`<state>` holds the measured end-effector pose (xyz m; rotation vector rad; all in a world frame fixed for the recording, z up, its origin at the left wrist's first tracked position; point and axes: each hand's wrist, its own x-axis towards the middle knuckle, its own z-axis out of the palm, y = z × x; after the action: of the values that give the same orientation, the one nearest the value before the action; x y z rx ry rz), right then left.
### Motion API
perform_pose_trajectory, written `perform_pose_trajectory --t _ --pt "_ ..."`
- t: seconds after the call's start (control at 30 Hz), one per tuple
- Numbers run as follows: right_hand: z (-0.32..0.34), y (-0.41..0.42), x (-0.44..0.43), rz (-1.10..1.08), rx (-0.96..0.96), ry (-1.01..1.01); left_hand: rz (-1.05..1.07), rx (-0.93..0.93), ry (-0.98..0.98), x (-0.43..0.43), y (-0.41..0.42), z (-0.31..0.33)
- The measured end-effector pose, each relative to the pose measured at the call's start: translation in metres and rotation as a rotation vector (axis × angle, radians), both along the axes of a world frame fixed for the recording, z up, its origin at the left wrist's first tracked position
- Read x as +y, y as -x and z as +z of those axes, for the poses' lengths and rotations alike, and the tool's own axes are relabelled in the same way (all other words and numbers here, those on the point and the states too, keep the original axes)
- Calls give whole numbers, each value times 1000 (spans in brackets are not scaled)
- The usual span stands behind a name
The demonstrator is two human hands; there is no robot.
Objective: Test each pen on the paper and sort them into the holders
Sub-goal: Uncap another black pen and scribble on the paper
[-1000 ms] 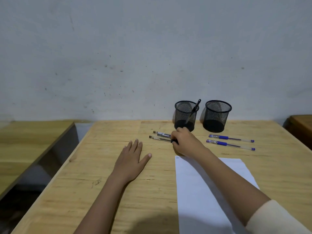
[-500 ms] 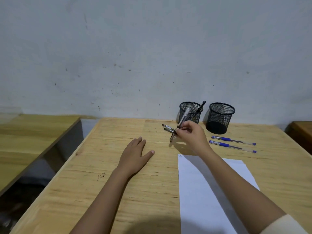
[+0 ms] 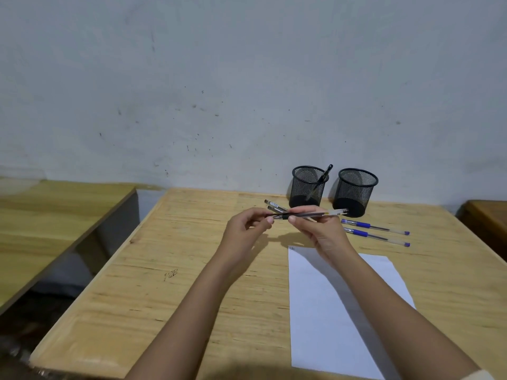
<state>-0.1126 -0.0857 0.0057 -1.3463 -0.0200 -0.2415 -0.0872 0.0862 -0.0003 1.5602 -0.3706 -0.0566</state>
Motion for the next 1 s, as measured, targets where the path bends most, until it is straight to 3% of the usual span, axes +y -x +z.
perform_pose_trajectory --t 0.3,0.6,0.7,0.77,0.87,1.0 --pt "7 11 -2 22 -95 147 -57 -146 -126 13 2 13" --pt "5 13 11 55 -111 163 -1 -137 -168 21 10 13" --pt "8 9 -1 -95 -20 226 95 -126 -89 27 15 17" --pt "13 14 -44 -315 7 109 283 -82 -39 64 9 17" --pt "12 27 -85 -318 -77 -247 394 -98 -204 107 -1 11" --pt "-9 16 -47 -285 36 -62 210 -55 -313 59 -6 -15"
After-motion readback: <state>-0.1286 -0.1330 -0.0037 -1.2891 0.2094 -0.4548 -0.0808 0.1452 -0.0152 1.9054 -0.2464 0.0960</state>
